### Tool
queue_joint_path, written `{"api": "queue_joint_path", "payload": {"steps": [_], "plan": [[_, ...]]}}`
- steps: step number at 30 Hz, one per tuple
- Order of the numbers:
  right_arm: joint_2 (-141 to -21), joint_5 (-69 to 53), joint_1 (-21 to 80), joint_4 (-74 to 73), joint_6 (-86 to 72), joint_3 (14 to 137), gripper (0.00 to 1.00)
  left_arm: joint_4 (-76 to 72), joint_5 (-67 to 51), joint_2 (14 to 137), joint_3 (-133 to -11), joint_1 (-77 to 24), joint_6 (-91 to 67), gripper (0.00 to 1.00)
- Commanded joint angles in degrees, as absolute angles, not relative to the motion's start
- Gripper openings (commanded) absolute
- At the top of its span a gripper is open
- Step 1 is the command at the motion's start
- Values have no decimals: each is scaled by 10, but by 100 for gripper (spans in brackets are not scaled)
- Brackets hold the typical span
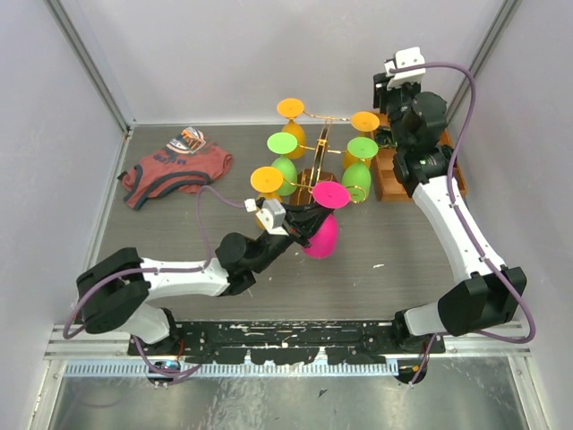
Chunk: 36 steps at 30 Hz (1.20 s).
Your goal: Place the wine glass upside down on the wine glass rack
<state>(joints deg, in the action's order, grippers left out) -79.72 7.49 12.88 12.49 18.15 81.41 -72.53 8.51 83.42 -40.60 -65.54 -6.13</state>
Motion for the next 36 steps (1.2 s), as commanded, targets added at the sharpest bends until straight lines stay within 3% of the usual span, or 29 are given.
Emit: {"api": "queue_joint_path", "payload": {"steps": [1, 19, 36], "plan": [[-768, 81, 124, 149, 192, 812, 49, -820, 147, 865, -420, -661, -60, 0], [-762, 67, 118, 167, 194, 790, 51, -820, 165, 967, -453, -667, 16, 0], [-754, 58, 114, 176, 193, 776, 51, -820, 180, 1043, -510, -632, -33, 0]]}}
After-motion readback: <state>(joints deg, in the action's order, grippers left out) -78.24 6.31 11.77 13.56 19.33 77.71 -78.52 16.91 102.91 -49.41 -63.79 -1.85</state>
